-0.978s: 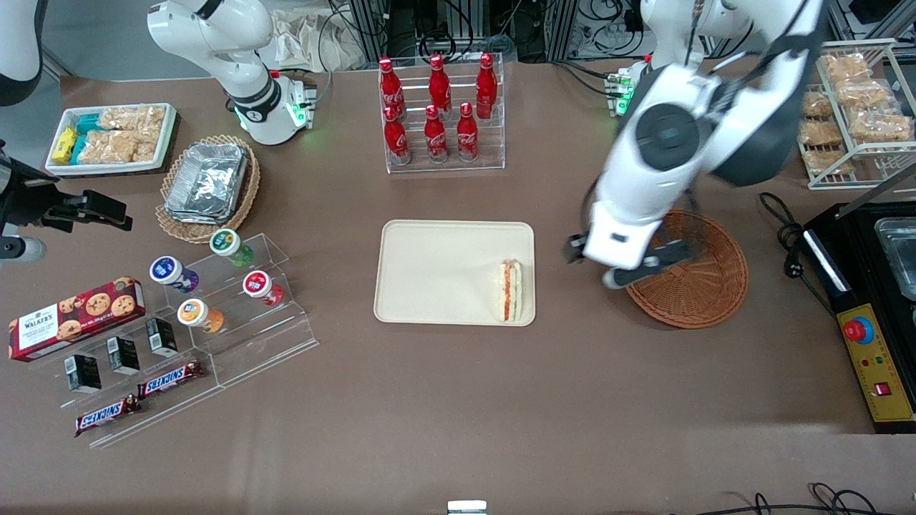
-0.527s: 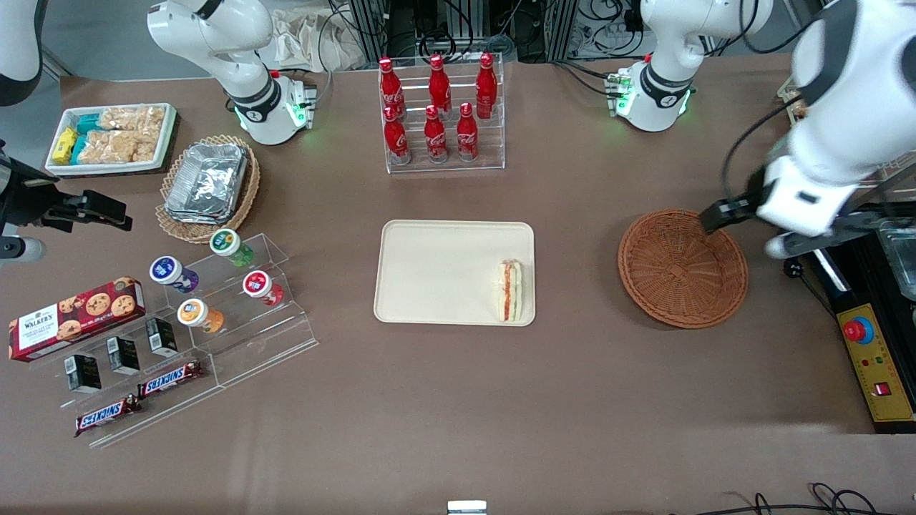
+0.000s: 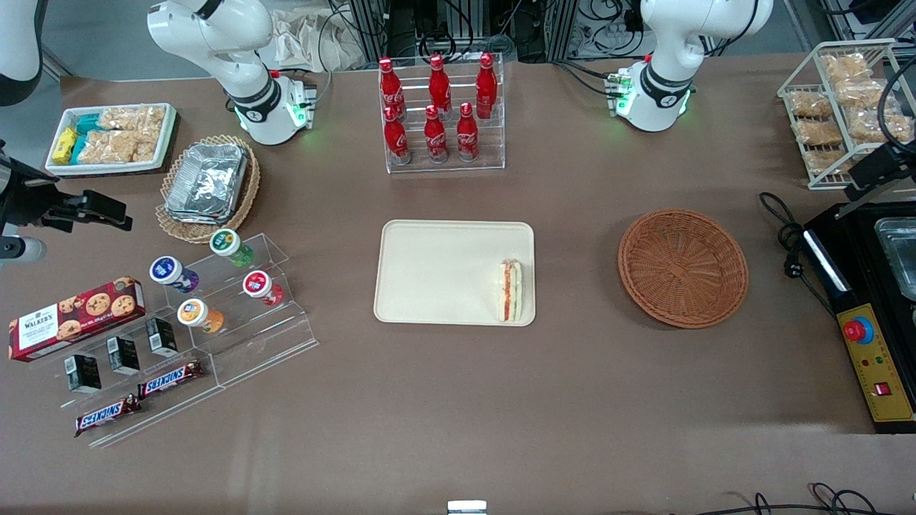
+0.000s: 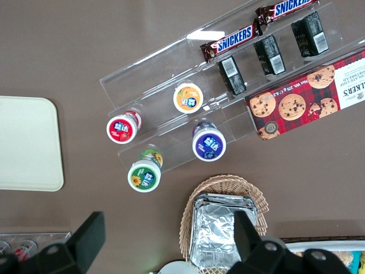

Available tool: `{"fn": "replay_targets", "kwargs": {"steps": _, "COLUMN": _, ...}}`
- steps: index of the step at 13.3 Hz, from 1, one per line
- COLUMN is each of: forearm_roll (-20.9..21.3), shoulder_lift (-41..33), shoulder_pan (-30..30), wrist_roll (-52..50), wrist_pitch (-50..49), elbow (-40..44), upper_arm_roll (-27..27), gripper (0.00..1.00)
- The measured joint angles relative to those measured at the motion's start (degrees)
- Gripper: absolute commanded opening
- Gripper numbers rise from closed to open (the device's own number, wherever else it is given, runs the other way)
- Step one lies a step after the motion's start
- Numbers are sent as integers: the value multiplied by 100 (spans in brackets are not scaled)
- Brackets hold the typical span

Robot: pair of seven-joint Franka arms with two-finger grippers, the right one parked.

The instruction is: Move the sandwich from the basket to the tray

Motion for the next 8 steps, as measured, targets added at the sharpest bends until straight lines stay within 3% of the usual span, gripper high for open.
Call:
{"fn": "replay_targets", "kwargs": {"steps": 4, "forearm_roll": -6, "shoulder_lift": 317, "shoulder_pan": -483, "wrist_roll": 286, "wrist_pitch": 220, "elbow": -16, "upper_arm_roll": -80, "gripper": 100}}
{"fn": "replay_targets", "kwargs": {"steps": 8, "forearm_roll": -5, "shoulder_lift": 379, "shoulder_pan": -527, "wrist_roll": 1406, "wrist_pitch": 242, "elbow": -8, "upper_arm_roll": -79, "gripper": 100}}
